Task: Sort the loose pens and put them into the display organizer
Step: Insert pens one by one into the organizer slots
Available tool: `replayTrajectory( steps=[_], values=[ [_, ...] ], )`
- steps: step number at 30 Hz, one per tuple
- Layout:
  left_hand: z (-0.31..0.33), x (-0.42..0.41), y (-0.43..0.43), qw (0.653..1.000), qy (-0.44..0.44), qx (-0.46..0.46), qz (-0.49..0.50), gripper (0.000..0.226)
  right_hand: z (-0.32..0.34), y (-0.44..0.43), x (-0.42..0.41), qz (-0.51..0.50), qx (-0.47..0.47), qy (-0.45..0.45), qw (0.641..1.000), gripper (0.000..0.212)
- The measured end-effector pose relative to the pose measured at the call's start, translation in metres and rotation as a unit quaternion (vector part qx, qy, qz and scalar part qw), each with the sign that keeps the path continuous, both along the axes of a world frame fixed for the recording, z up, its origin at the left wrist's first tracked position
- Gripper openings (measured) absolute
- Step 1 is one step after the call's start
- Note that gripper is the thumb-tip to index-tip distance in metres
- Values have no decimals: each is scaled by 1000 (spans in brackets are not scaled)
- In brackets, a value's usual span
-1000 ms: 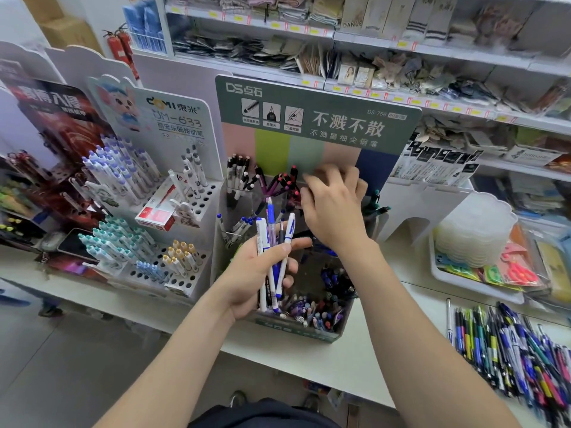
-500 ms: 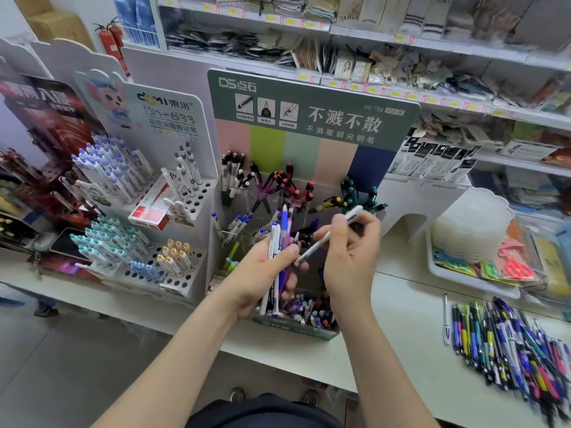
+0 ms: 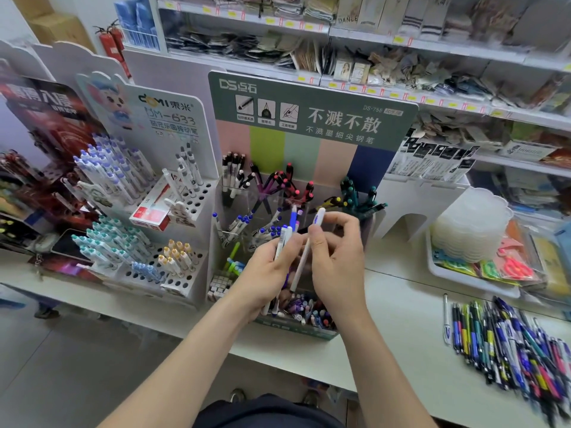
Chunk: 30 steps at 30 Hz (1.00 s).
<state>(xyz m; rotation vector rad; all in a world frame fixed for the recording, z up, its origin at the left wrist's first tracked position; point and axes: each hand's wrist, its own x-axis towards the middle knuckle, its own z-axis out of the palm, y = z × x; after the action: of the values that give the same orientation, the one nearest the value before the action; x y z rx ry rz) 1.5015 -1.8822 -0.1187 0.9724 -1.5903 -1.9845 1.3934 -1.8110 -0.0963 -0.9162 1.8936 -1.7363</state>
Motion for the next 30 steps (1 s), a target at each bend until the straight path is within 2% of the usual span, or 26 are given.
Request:
replayTrajectory(
  steps=[2, 6, 10, 12, 13, 15, 17, 18, 19, 21, 24, 25, 27, 30],
  values=[
    [0, 1, -1, 1000, 2, -4, -29, 73, -6, -2, 1, 21, 28, -10, 999, 8],
    [5, 2, 3, 999, 30, 40, -14, 49, -17, -8, 6, -1, 75, -1, 997, 7],
    [2, 0, -1, 998, 41, 52, 10, 38, -17, -6, 7, 26, 73, -21, 997, 27],
    [-2, 1, -5, 1000, 19, 18, 13, 31, -13, -6, 7, 10, 51, -33, 998, 34],
    [-4, 2, -7, 1000, -2, -21, 5, 30, -12, -5, 6, 13, 40, -12, 999, 36],
    [-6, 4, -14, 991, -52, -119, -22, 24, -10, -4, 4, 60, 58, 91, 992, 36],
    [-5, 8, -19, 975, -117, -185, -52, 21, -11, -3, 0, 97, 132, 229, 960, 35],
    [-4, 9, -21, 964, -152, -210, -67, 22, -11, -3, -3, 99, 155, 266, 946, 34],
    [-4, 11, -23, 955, -177, -226, -76, 18, -9, -3, -6, 99, 168, 267, 944, 30],
    [-3, 15, -24, 944, -204, -244, -90, 8, -3, -3, -13, 119, 185, 211, 952, 20],
    [0, 16, -23, 938, -203, -244, -139, 11, 4, -4, -20, 146, 177, 145, 962, 13],
    [0, 16, -24, 939, -192, -239, -153, 10, 4, -5, -20, 128, 153, 124, 972, 11],
    [1, 15, -24, 949, -173, -209, -160, 24, 4, -8, -21, 73, 85, 65, 992, 5],
    [-1, 17, -23, 977, -114, -114, -136, 25, 6, -9, -19, -16, -50, -15, 998, 7]
  ],
)
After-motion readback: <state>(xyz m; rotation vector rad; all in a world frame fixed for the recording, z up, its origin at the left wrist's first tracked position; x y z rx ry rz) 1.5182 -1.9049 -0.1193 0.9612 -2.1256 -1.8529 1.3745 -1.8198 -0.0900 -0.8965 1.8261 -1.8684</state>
